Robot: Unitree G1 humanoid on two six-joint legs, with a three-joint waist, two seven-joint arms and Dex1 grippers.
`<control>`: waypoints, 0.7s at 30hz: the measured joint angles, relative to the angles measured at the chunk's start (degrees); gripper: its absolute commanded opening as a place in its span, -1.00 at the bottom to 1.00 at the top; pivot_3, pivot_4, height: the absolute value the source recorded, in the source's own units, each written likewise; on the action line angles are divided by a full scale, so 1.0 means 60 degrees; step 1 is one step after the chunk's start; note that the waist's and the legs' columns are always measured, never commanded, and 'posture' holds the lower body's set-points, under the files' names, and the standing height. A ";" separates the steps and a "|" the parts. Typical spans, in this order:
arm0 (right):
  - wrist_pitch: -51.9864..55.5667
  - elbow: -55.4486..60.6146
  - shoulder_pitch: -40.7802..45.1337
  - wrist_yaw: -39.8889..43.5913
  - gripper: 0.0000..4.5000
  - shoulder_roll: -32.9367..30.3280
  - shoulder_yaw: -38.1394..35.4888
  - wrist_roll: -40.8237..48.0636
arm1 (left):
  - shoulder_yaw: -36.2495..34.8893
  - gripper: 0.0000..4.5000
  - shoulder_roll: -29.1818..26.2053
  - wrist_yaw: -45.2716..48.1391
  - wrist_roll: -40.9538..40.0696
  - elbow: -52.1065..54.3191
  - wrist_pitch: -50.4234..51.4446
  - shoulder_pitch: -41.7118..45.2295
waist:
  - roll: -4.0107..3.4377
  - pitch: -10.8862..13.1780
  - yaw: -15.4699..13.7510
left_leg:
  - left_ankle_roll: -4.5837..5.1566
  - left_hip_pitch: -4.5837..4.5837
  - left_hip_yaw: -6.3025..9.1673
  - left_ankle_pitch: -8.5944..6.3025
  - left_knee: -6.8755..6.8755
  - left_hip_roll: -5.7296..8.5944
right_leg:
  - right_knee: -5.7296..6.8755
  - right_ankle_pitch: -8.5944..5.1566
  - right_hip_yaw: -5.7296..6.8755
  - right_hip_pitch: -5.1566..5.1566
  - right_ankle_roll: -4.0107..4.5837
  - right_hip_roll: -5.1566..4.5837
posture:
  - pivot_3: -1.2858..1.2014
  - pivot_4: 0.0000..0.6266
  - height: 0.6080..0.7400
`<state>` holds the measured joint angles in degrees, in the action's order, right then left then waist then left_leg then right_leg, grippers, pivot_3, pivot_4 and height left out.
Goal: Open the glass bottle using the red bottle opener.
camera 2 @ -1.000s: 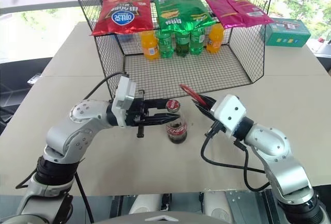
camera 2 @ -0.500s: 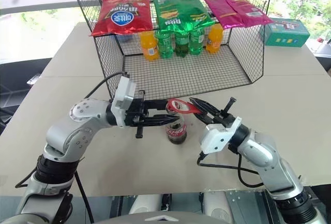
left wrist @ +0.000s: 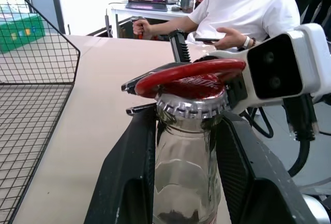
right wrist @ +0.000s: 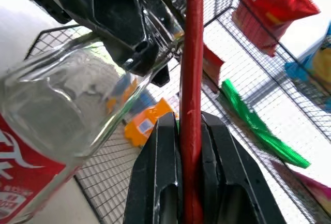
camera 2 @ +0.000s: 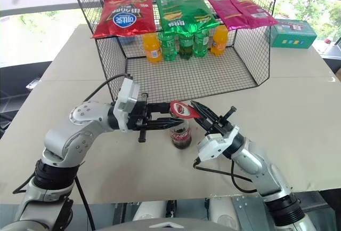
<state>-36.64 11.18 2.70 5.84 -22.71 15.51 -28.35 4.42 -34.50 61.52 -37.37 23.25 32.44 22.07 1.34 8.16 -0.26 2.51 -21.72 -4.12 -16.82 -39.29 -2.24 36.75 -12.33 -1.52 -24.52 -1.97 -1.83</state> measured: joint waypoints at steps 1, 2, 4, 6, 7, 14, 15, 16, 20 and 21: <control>-0.0029 -0.0035 -0.0001 -0.0134 -1.00 0.0036 0.0001 -0.0129 | -0.0006 -0.51 0.0000 -0.0006 0.0000 0.0001 0.0012 0.0001 | -0.0001 -0.0001 0.0013 | 0.0000 0.0000 0.0000 0.0000 0.0000 0.0000 | 0.0000 0.0000 -0.0001 0.0000 0.0000 0.0000 | 0.03 -0.52 1.00; -0.0097 -0.0111 0.0001 -0.0337 -1.00 0.0086 0.0006 -0.0313 | -0.0012 -0.51 0.0000 -0.0009 0.0000 0.0001 0.0032 0.0001 | 0.0000 -0.0005 0.0028 | -0.0001 0.0001 0.0001 0.0001 0.0000 0.0000 | 0.0001 0.0000 0.0000 0.0000 0.0000 0.0000 | 0.03 -0.52 1.00; -0.0272 -0.0374 0.0022 -0.1035 -1.00 0.0248 0.0059 -0.0911 | -0.0045 -0.51 -0.0010 -0.0014 0.0001 0.0000 0.0082 0.0000 | 0.0003 -0.0021 0.0073 | -0.0003 0.0002 0.0002 0.0002 0.0001 0.0000 | 0.0003 0.0000 0.0000 0.0000 0.0001 0.0000 | 0.03 -0.52 1.00; -0.0365 -0.0574 0.0075 -0.1531 -1.00 0.0349 0.0117 -0.1342 | -0.0085 -0.51 -0.0027 -0.0022 0.0002 -0.0002 0.0125 0.0000 | 0.0002 -0.0043 0.0120 | -0.0004 0.0002 0.0000 0.0002 0.0000 0.0000 | 0.0003 0.0000 -0.0002 0.0001 0.0001 0.0000 | 0.03 -0.52 1.00; -0.0374 -0.0733 0.0171 -0.2017 -1.00 0.0391 0.0207 -0.1752 | -0.0124 -0.51 -0.0060 -0.0015 0.0003 -0.0014 0.0158 -0.0001 | 0.0006 -0.0055 0.0148 | -0.0004 0.0007 -0.0002 0.0002 0.0000 0.0000 | 0.0004 0.0000 -0.0005 0.0003 0.0001 -0.0001 | 0.03 -0.52 1.00; -0.0326 -0.1290 0.0626 -0.3281 -1.00 0.0384 0.0564 -0.2864 | -0.0243 -0.51 -0.0190 -0.0054 0.0027 -0.0042 0.0369 -0.0004 | 0.0008 -0.0066 0.0194 | 0.0036 0.0174 -0.0013 -0.0023 0.0026 -0.0001 | 0.0003 -0.0024 -0.0019 0.0140 -0.0028 -0.0002 | 0.03 -0.52 1.00; -0.0251 -0.1293 0.0696 -0.3345 -1.00 0.0332 0.0610 -0.2962 | -0.0263 -0.51 -0.0198 -0.0068 0.0030 -0.0042 0.0384 -0.0005 | 0.0008 -0.0066 0.0201 | 0.0037 0.0176 -0.0014 -0.0024 0.0025 -0.0003 | 0.0004 -0.0025 -0.0021 0.0140 -0.0029 -0.0003 | 0.03 -0.52 1.00; -0.0210 -0.1291 0.0759 -0.3382 -1.00 0.0261 0.0621 -0.3053 | -0.0271 -0.51 -0.0198 -0.0086 0.0034 -0.0043 0.0399 -0.0010 | 0.0008 -0.0067 0.0204 | 0.0037 0.0178 -0.0017 -0.0024 0.0026 -0.0006 | 0.0005 -0.0024 -0.0023 0.0140 -0.0029 -0.0004 | 0.03 -0.52 1.00; -0.0009 -0.1288 0.0872 -0.3499 -1.00 0.0090 0.0709 -0.3164 | -0.0267 -0.51 -0.0191 -0.0169 0.0036 -0.0042 0.0475 -0.0018 | 0.0014 -0.0113 0.0205 | 0.0036 0.0184 -0.0017 -0.0023 0.0028 -0.0010 | 0.0008 -0.0020 -0.0024 0.0142 -0.0020 -0.0004 | 0.03 -0.52 1.00; 0.0027 -0.1289 0.0872 -0.3534 -1.00 0.0090 0.0739 -0.3165 | -0.0268 -0.51 -0.0184 -0.0183 0.0036 -0.0042 0.0488 -0.0018 | 0.0011 -0.0118 0.0204 | 0.0036 0.0183 -0.0018 -0.0023 0.0030 -0.0010 | 0.0008 -0.0017 -0.0025 0.0141 -0.0015 -0.0004 | 0.03 -0.52 1.00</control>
<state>-36.48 3.44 7.93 -15.36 -22.16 19.95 -47.34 2.82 -35.60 60.43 -37.16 22.99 35.37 21.96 1.41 7.45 0.96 2.73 -20.62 -4.23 -16.96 -39.11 -2.30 36.79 -12.43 -1.67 -23.67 -2.05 -1.86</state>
